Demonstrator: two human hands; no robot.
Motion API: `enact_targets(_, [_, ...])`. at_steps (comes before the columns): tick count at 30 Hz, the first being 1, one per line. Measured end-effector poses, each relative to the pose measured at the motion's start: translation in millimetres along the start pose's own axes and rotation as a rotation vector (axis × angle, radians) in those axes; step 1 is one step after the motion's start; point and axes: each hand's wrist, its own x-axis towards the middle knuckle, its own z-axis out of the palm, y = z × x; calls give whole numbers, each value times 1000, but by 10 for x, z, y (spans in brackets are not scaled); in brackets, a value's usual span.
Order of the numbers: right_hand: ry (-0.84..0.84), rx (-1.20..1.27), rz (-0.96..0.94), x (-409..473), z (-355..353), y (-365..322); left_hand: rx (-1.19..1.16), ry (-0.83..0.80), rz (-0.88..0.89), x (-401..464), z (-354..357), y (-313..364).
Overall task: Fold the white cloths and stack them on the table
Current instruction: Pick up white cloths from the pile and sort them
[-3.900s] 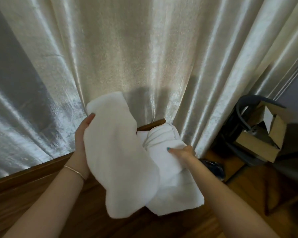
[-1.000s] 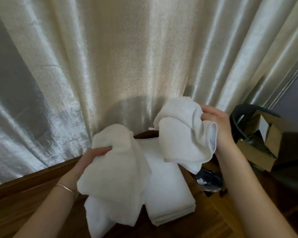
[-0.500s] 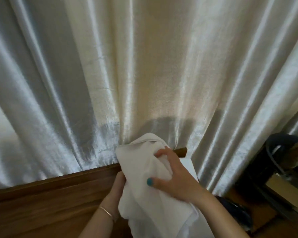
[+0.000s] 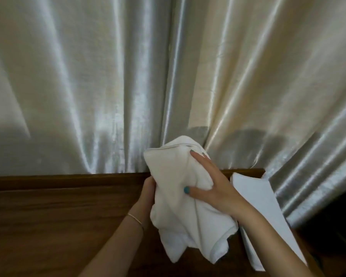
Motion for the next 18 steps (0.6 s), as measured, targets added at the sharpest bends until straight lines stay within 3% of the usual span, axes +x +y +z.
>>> enact_targets(10, [-126,157,-55,889,2360,-1269,95,97,107,-224,-2516,1440])
enact_targets(18, [-196,274,29,1246,3538,-1821,31,120,117,-252,-3865,1949])
